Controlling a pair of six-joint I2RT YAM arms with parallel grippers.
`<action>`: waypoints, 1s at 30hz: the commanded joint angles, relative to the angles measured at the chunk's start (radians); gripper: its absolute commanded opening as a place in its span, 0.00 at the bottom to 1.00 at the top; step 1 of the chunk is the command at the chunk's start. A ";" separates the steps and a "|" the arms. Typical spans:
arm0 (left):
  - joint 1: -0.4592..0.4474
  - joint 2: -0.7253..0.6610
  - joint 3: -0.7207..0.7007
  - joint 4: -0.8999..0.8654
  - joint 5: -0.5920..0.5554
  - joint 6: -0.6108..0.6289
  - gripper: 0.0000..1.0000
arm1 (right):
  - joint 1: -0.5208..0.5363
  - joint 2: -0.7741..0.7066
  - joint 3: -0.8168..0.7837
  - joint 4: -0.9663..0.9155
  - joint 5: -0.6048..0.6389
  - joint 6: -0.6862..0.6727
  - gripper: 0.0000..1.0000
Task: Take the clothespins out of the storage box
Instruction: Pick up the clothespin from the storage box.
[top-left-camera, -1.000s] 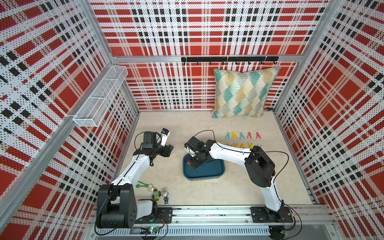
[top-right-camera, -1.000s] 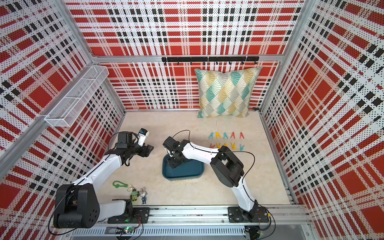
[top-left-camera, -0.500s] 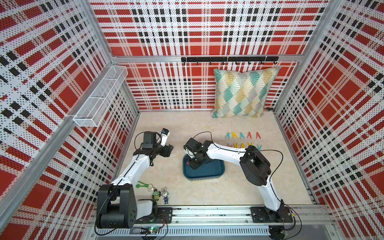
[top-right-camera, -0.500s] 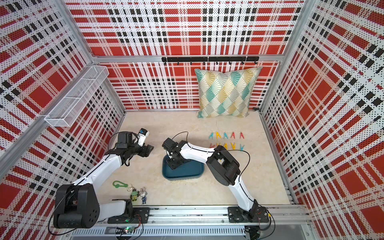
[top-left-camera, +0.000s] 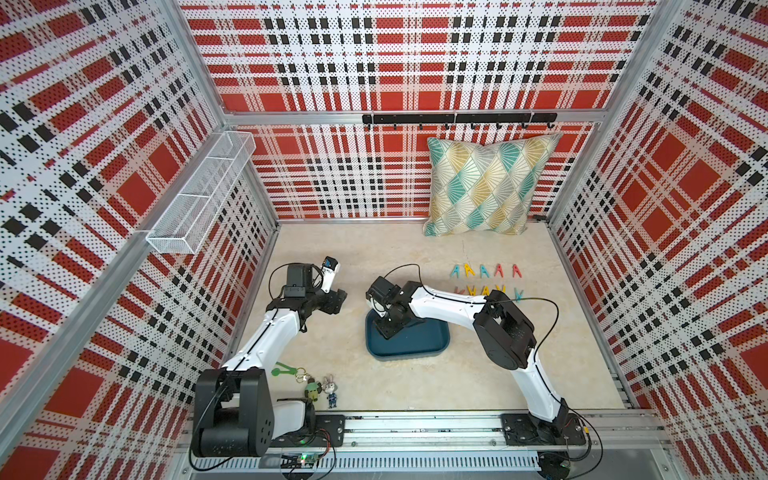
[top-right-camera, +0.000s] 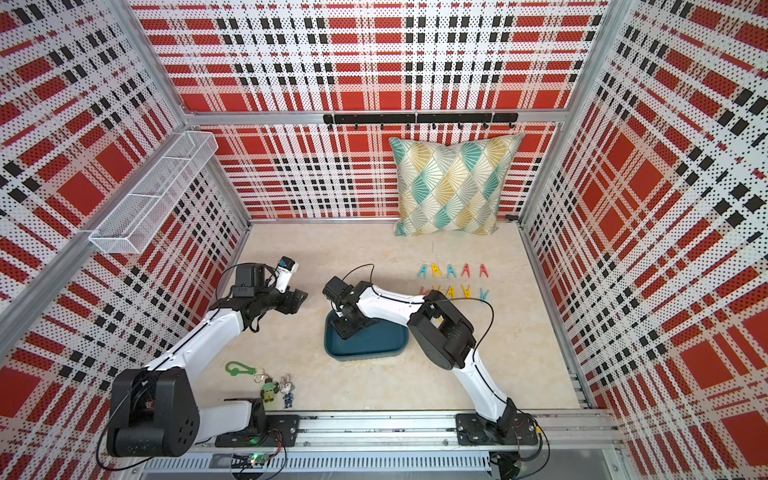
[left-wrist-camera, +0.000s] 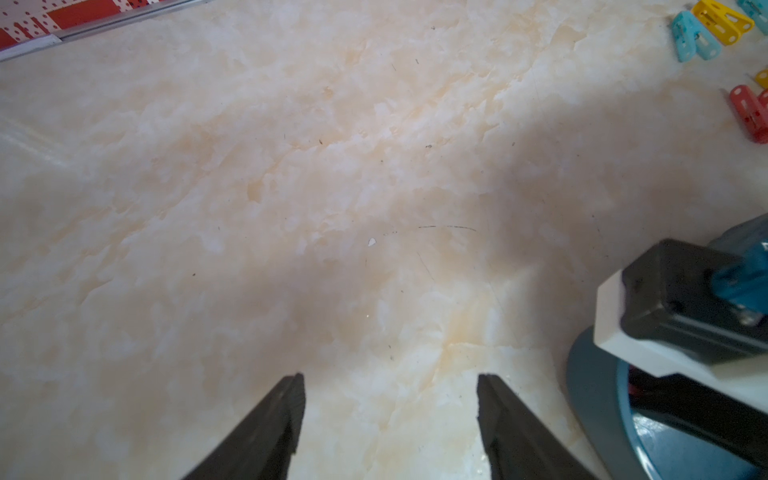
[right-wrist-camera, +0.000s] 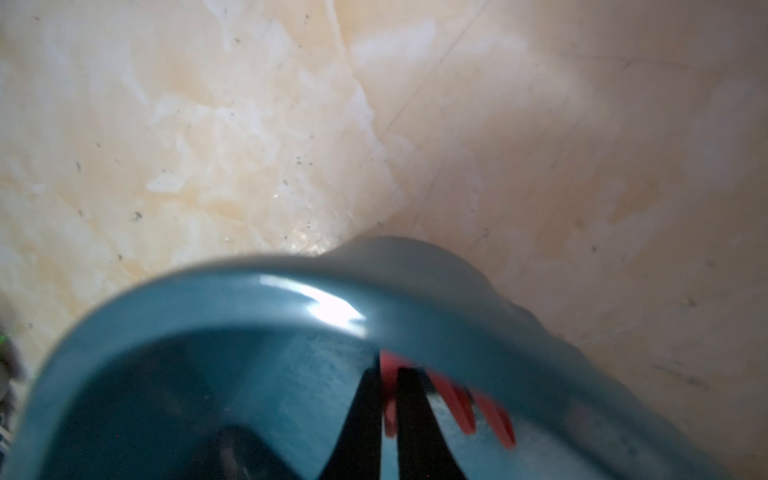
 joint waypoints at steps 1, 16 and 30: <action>0.011 -0.018 -0.006 0.014 0.016 0.002 0.71 | 0.010 -0.022 -0.015 0.000 0.005 0.007 0.08; 0.010 -0.011 -0.005 0.013 0.016 0.003 0.71 | 0.011 -0.303 -0.120 0.032 -0.021 0.014 0.00; 0.010 -0.011 -0.006 0.013 0.016 0.002 0.71 | -0.219 -0.598 -0.389 0.030 0.079 0.161 0.00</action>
